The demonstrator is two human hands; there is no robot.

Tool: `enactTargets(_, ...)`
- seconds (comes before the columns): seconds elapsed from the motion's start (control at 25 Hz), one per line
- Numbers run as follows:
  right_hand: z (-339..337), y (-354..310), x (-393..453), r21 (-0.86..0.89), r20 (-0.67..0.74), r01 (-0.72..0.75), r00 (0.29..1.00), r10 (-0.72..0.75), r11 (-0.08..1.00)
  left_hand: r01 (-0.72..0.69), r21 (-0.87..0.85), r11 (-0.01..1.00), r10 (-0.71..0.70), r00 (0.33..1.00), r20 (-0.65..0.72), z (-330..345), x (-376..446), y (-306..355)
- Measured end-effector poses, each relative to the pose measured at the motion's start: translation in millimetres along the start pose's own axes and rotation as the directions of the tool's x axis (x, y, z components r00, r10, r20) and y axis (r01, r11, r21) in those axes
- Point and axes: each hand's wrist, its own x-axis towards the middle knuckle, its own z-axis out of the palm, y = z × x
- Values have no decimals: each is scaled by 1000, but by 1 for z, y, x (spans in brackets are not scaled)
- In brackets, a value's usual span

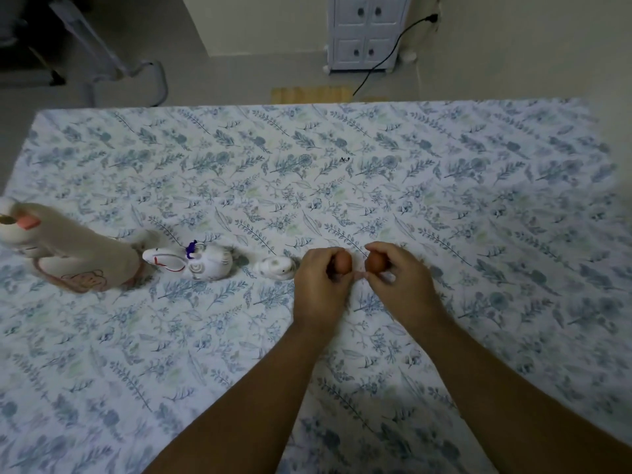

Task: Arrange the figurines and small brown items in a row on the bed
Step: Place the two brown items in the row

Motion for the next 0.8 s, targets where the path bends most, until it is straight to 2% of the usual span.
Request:
enactTargets(0.2,-6,8,0,53,42,-67,997,65,996,14,-14,1000,-13,1000,21,-2,-3,-11)
enactTargets(0.36,-7,7,-1,91,70,-70,996,63,993,2,-51,999,0,999,40,-3,-2,-7)
enactTargets(0.52,-9,7,-3,91,92,-67,994,58,994,41,-4,999,-40,998,58,-5,-2,-2)
enactTargets(0.68,-14,3,-10,-18,94,-65,993,66,998,19,21,1000,-20,998,62,-10,-15,5)
enactTargets(0.8,-21,-13,-25,-167,46,63,997,-56,984,-31,89,996,31,1000,4,-25,-39,18)
